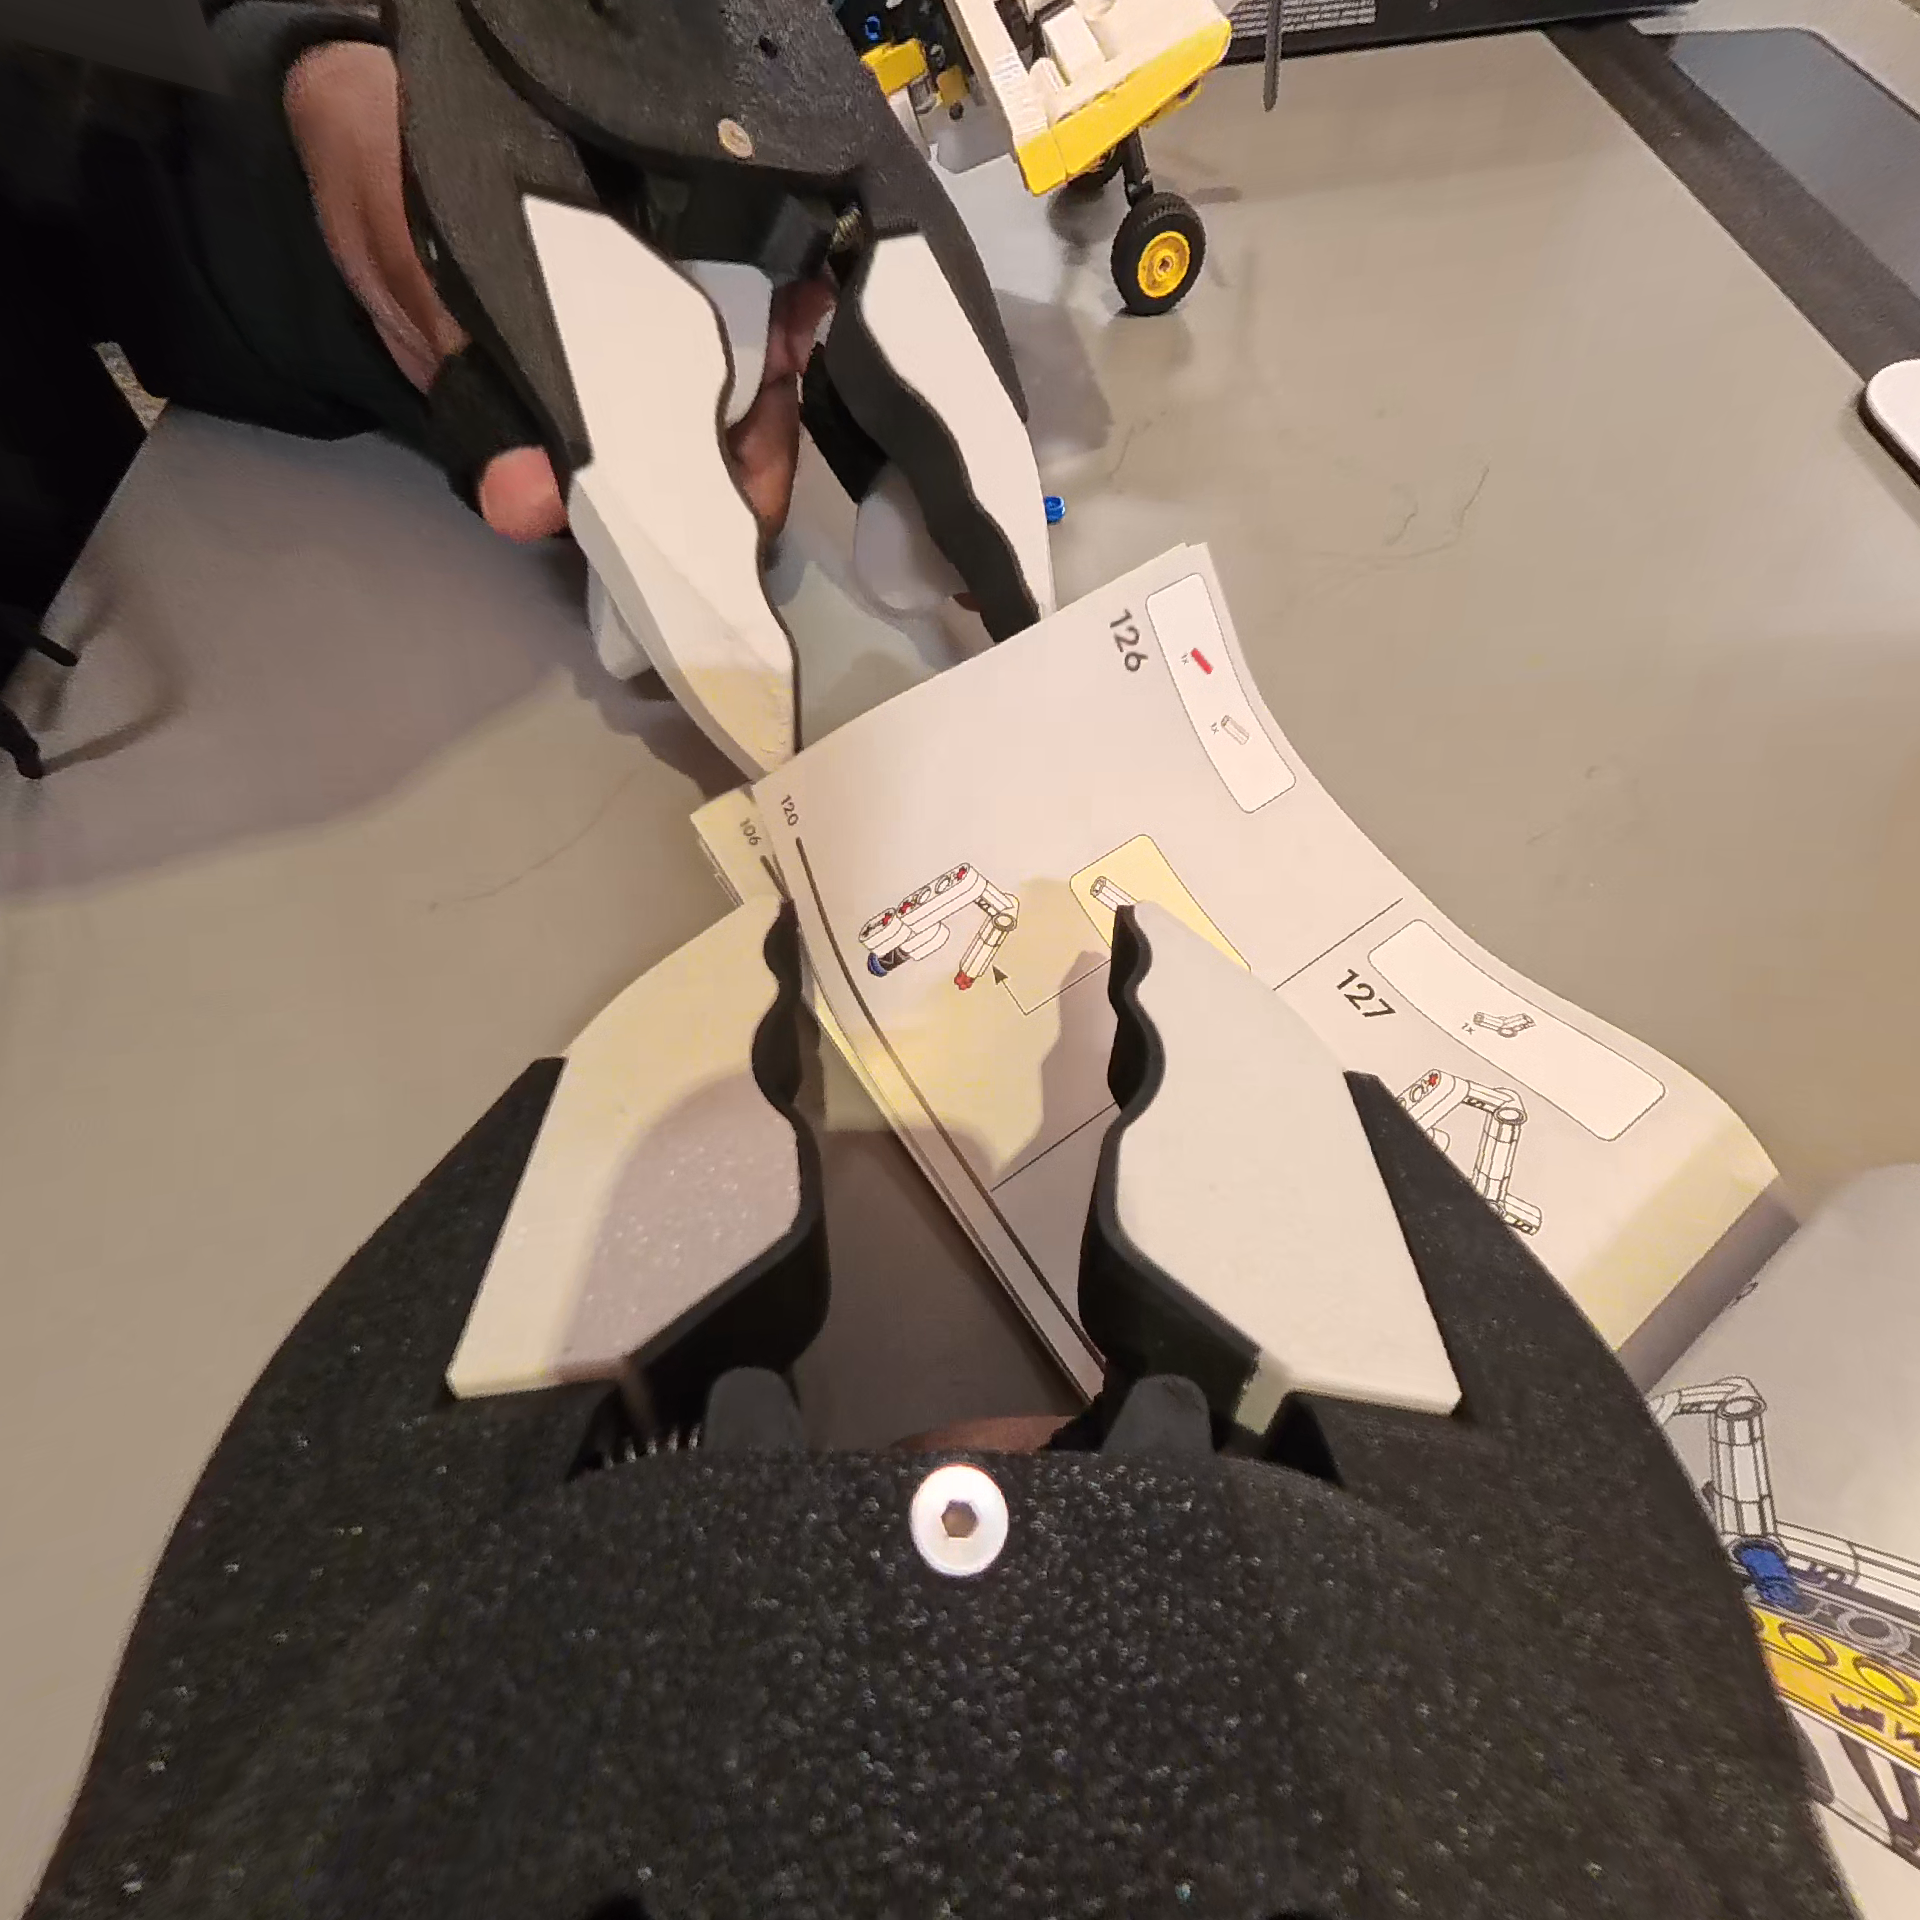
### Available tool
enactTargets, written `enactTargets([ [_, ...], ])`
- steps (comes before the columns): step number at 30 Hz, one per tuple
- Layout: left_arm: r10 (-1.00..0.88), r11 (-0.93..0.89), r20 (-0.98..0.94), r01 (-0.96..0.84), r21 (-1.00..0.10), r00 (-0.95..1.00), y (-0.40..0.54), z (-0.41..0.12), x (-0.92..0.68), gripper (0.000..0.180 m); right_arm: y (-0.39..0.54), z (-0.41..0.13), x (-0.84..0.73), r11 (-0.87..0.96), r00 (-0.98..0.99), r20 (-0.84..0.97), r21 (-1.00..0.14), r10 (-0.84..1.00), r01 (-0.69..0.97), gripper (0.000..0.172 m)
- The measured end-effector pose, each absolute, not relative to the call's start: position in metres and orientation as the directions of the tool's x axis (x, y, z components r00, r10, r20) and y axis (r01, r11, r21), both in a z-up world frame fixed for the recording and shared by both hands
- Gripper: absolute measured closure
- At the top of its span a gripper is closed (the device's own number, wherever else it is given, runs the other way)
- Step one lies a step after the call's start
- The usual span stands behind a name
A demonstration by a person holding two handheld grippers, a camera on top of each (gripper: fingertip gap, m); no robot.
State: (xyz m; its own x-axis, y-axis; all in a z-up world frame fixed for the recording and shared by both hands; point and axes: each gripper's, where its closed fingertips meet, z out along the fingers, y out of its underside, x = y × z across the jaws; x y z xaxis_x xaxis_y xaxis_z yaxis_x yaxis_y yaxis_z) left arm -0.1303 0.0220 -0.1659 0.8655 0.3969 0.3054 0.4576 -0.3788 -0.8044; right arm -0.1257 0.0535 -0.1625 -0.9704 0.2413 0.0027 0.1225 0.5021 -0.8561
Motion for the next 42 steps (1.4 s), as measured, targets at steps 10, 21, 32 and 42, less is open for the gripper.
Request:
enactTargets([
  [10, 0.424, -0.387, 0.296, 0.467, -0.795, 0.856, 0.022, -0.169, -0.133, 0.119, 0.049, -0.163, -0.119, 0.518, -0.980, 0.040, -0.853, 0.196, 0.069, 0.115],
  [21, 0.419, -0.395, 0.293, 0.463, -0.793, 0.860, 0.022, -0.170, -0.132, 0.119, 0.045, -0.153, -0.119, 0.446, -0.981, -0.012, -0.890, 0.193, 0.099, 0.115],
  [32, 0.418, -0.402, 0.285, 0.457, -0.794, 0.863, 0.023, -0.171, -0.131, 0.119, 0.039, -0.148, -0.118, 0.417, -0.981, -0.037, -0.902, 0.192, 0.116, 0.115],
  [42, 0.419, -0.414, 0.261, 0.439, -0.798, 0.869, 0.023, -0.171, -0.131, 0.119, 0.030, -0.144, -0.126, 0.361, -0.903, -0.319, -0.837, 0.289, 0.411, 0.114],
])
